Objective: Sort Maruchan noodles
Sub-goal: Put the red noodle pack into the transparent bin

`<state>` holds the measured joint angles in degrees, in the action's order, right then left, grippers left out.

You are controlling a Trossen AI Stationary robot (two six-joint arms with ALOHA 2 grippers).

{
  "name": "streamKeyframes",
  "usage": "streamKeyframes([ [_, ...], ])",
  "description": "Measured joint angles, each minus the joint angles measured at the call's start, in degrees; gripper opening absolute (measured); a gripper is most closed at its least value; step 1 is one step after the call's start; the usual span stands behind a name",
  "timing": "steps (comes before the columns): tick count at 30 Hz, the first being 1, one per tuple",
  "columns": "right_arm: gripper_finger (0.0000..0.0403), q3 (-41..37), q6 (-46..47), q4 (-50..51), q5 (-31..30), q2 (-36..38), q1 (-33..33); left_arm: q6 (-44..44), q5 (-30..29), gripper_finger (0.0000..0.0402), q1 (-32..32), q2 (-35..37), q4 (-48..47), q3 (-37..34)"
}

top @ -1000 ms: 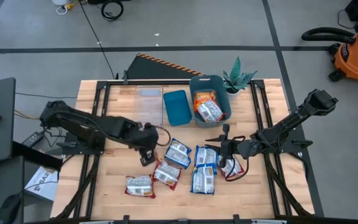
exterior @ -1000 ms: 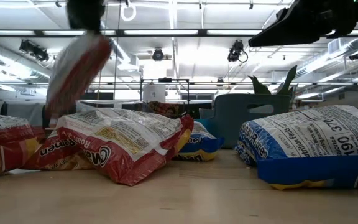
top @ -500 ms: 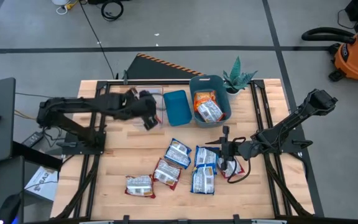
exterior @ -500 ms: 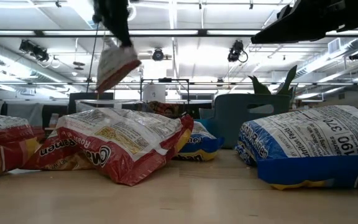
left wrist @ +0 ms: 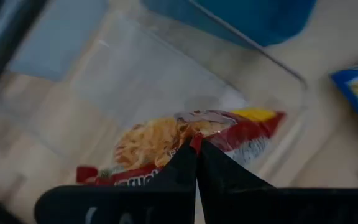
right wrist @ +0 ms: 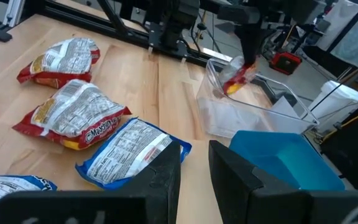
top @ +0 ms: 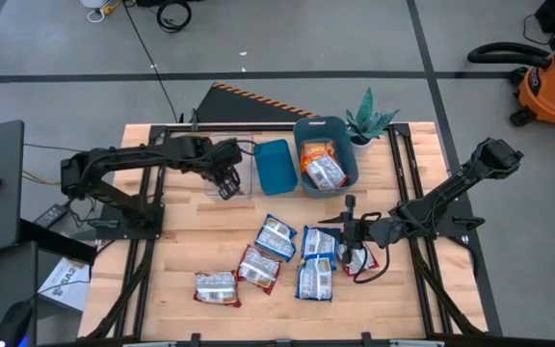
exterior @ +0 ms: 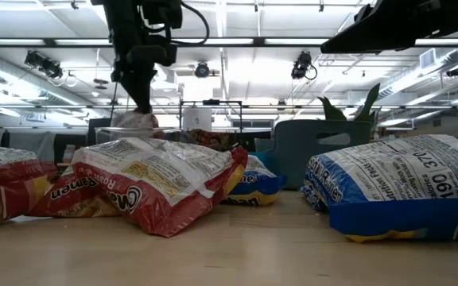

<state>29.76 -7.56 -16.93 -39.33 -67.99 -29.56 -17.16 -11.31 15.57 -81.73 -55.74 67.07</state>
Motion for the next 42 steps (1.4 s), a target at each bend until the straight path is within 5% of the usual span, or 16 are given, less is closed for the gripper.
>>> streamKeyframes([
  [15,0.0090,0.0,-0.9,-0.5,0.0,0.0,0.0,1.3,0.7,0.0013,-0.4,-7.2,2.0,0.0],
  [23,0.0090,0.0,-0.2,-0.1,0.0,0.0,0.0,1.1,-2.0,0.0117,-0.4,-8.3,1.8,0.4],
  [30,0.0090,0.0,-0.5,-0.1,0.0,0.0,0.1,-0.2,-2.6,0.0164,-1.3,-7.8,-8.9,11.5],
  [36,0.0090,0.0,-2.1,-0.1,0.0,0.0,0.1,-2.3,7.5,0.0160,-11.8,-7.8,-10.2,14.3],
  [42,0.0090,0.0,-4.8,-0.8,-0.1,0.0,0.6,-7.8,8.3,0.0160,-27.1,-7.9,-9.6,10.2],
])
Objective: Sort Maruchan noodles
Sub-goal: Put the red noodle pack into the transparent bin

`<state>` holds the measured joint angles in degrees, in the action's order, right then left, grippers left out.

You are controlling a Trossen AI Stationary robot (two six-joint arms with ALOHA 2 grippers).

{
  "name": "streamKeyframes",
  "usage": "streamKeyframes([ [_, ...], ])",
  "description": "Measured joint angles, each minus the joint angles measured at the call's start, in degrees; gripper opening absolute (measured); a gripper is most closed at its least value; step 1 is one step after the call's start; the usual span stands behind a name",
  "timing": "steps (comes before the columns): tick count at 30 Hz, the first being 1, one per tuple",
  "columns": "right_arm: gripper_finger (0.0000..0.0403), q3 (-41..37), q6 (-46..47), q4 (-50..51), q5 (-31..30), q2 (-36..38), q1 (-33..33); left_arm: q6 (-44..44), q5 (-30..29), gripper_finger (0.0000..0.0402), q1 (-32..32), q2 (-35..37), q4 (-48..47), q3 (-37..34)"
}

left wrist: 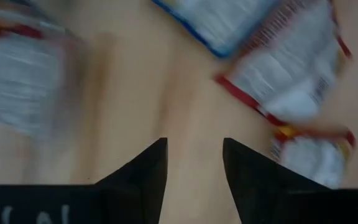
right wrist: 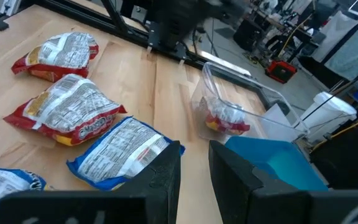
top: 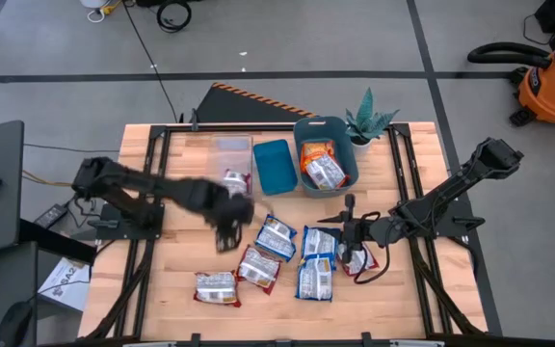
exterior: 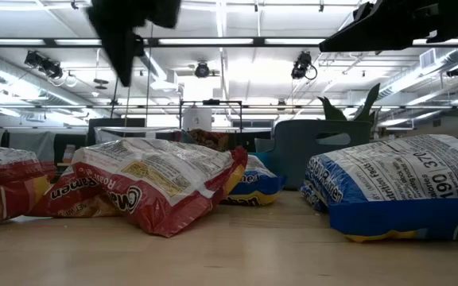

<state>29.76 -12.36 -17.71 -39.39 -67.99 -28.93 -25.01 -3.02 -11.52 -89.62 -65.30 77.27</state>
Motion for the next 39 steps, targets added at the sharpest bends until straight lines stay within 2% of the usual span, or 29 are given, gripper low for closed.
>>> streamKeyframes([
  [3,0.0090,0.0,-1.6,-1.5,0.0,0.0,1.1,-5.9,0.1,0.0160,-5.9,0.0,1.0,-1.3],
  [8,0.0090,0.0,-3.6,-2.7,0.3,0.0,3.1,-16.4,-0.1,0.0160,-12.6,0.0,8.8,-5.5],
  [15,0.0090,0.0,-6.8,-6.1,4.2,0.0,6.1,-19.0,-0.5,0.0160,-18.4,0.0,24.6,-15.3],
  [23,0.0090,0.0,-7.5,-7.8,12.4,0.0,9.6,-21.4,-5.4,0.0160,-20.4,0.0,32.6,-22.9],
  [28,0.0090,0.0,-6.0,-6.5,13.5,0.0,10.1,-21.9,-5.5,0.0160,-20.6,0.0,37.8,-25.8],
  [32,0.0090,0.0,-5.1,-6.1,13.6,0.0,10.1,-20.6,-5.4,0.0156,-20.6,0.0,37.6,-26.2],
  [39,0.0090,0.0,-1.7,-4.9,13.6,0.0,9.9,-19.5,-3.7,0.0122,-20.9,0.0,37.7,-26.2],
])
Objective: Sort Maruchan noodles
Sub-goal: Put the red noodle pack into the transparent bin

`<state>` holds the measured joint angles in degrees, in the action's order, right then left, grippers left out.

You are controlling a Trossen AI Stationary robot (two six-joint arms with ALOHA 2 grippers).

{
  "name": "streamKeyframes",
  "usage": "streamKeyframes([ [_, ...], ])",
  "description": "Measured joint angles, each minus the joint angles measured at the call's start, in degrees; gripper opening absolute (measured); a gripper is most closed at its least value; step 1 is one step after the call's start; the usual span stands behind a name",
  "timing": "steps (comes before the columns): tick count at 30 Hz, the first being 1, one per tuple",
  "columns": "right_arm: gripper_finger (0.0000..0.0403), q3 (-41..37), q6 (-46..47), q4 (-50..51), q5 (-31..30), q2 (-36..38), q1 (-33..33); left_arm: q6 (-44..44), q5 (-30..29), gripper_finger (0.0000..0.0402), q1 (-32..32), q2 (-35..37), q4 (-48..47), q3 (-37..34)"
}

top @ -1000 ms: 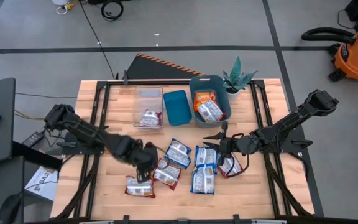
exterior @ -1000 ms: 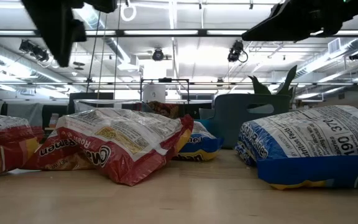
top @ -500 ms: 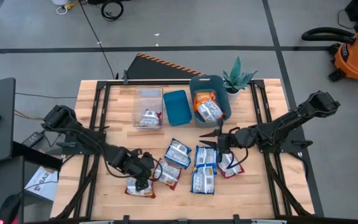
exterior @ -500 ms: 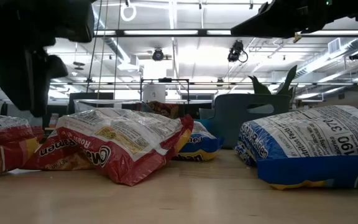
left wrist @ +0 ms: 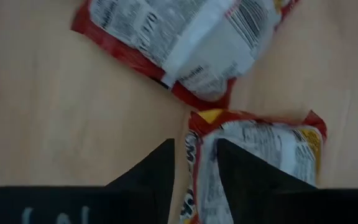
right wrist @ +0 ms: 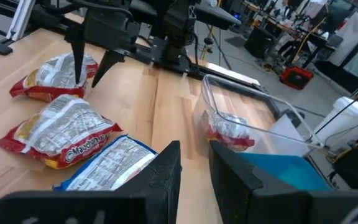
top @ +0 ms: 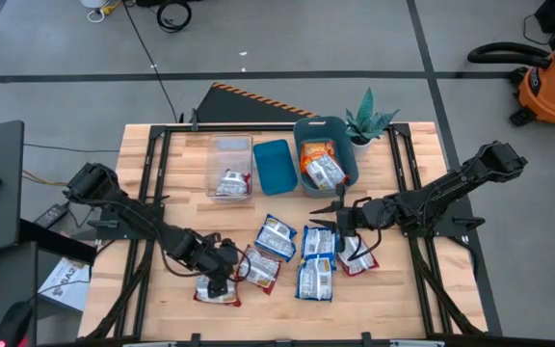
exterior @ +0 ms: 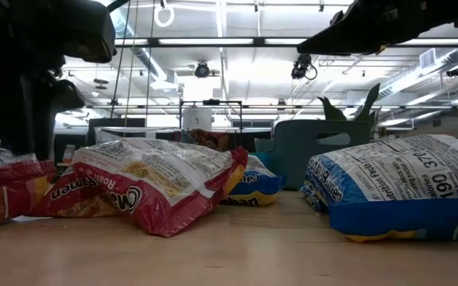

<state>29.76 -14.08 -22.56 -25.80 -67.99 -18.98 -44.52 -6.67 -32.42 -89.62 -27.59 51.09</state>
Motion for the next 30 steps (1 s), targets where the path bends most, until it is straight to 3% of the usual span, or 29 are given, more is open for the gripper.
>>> streamKeyframes([
  [10,0.0090,0.0,1.8,0.5,0.0,0.0,-0.2,1.7,2.3,0.0083,0.2,-1.9,-0.3,0.0],
  [17,0.0090,0.0,1.9,0.8,0.0,0.0,-0.2,4.6,4.2,0.0009,0.7,-3.1,-0.3,0.0],
  [24,0.0090,0.0,1.1,0.8,0.0,0.0,-0.2,5.2,6.2,0.0006,2.9,-0.6,-1.1,0.0],
  [30,0.0090,0.0,1.0,0.8,0.0,0.0,-0.2,7.3,5.1,0.0005,4.7,6.1,-7.3,0.8],
])
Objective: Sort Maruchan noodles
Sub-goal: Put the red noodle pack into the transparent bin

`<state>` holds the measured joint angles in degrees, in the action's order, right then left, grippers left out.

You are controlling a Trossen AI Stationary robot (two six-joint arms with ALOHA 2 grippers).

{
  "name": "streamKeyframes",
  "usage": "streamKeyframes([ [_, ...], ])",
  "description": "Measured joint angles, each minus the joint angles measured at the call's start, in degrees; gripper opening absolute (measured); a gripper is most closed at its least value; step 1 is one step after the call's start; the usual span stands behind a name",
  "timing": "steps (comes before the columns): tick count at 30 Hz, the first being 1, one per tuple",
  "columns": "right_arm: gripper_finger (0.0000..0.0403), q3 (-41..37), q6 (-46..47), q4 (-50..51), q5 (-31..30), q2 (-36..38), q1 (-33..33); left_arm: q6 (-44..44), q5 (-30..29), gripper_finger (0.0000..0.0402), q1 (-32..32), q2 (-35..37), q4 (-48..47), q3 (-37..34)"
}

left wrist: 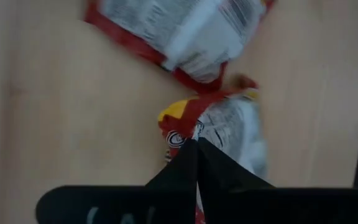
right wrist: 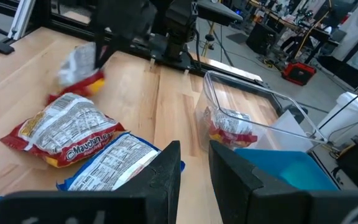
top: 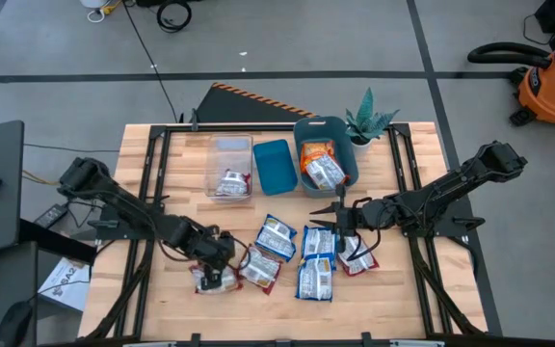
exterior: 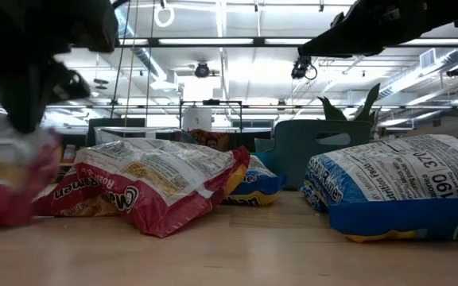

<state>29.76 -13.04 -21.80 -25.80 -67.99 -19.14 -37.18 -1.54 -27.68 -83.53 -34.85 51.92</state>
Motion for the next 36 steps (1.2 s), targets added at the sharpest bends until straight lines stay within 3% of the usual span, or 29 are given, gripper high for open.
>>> streamKeyframes([
  [6,0.0090,0.0,-0.6,-0.3,0.0,0.0,0.4,6.7,-5.7,0.0005,3.9,8.1,-8.0,4.8],
  [13,0.0090,0.0,1.2,-0.3,0.4,0.0,0.2,15.9,-8.4,0.0005,10.8,14.0,-8.7,10.9],
  [20,0.0090,0.0,2.9,0.0,0.4,-0.2,-0.3,28.5,-20.7,0.0005,16.6,14.8,-9.3,15.6],
  [28,0.0090,0.0,5.5,-0.2,0.6,-2.1,-0.7,42.2,-36.0,0.0005,28.6,14.2,-4.1,12.5],
  [36,0.0090,0.0,5.6,-0.8,0.0,-3.7,-1.1,54.5,-31.9,0.0005,43.1,14.1,9.0,3.2],
])
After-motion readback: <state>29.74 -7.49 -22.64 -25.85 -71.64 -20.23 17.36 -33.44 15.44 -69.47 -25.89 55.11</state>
